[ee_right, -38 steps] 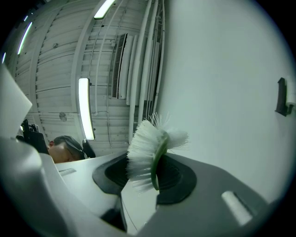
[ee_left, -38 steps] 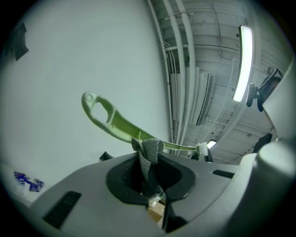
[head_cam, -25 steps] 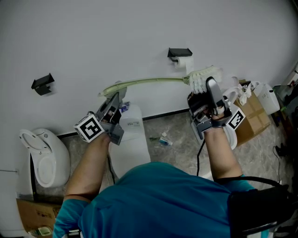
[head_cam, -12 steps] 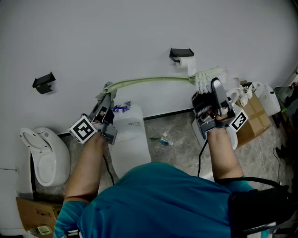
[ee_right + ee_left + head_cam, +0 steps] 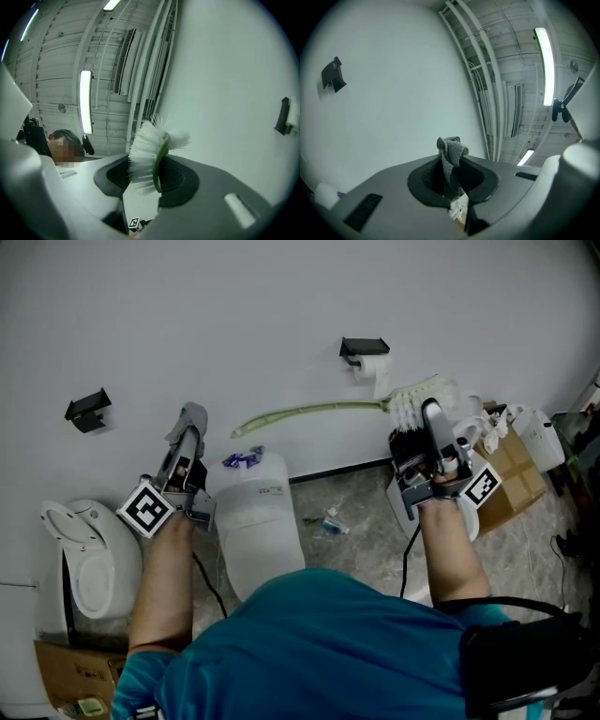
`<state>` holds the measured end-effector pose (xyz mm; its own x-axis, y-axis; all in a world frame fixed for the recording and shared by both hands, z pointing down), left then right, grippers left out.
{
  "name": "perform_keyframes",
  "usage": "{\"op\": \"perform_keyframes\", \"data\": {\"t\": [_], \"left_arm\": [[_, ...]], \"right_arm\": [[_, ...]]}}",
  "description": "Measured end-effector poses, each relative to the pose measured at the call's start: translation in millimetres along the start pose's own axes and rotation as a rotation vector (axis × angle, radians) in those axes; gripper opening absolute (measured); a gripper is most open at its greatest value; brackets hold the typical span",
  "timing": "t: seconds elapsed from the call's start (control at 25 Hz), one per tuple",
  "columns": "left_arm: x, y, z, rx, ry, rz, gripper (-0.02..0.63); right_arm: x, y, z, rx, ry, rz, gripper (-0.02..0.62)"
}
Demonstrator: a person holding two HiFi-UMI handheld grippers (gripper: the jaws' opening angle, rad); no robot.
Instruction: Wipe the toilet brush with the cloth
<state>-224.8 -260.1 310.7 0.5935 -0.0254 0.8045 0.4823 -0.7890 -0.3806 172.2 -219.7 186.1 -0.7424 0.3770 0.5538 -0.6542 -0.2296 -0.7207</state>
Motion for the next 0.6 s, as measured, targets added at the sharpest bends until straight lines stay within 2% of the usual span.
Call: {"op": "perform_keyframes", "data": {"t": [0.12, 0.32, 0.44, 0.6], "left_arm": [[12.1, 1.4, 14.4, 0.016, 0.047, -0.046, 0.038], [23.9, 14.7, 48.4, 0.087, 0.252, -0.144, 0.038], [25.7, 25.7, 78.7, 0.174, 0.407, -0.207, 0.040], [20.3, 42.8, 120.0, 0.293, 0.563, -0.257, 0.040]], "right_arm": [[2.2, -1.8, 4.2, 0.029, -0.014, -0.027, 0.140], [23.9, 3.9, 10.5, 0.049, -0.041, -0.118, 0.141], [50.9, 7.3, 5.6, 0.034, -0.141, -0.257, 0.141], [91.5, 16.2, -5.1, 0.025, -0.374, -0.520, 0.141]]}}
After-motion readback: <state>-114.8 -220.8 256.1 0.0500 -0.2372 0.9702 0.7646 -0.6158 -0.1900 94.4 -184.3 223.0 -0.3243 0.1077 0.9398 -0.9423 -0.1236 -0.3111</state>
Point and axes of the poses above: the fingertips, and each gripper's own axes: y forward along the fingers, z to its right, x out of its underside, the point moved 4 cm from there along -y, backward along the fingers, and after that the axes turned 12 degrees about y, right-handed, at the moved point
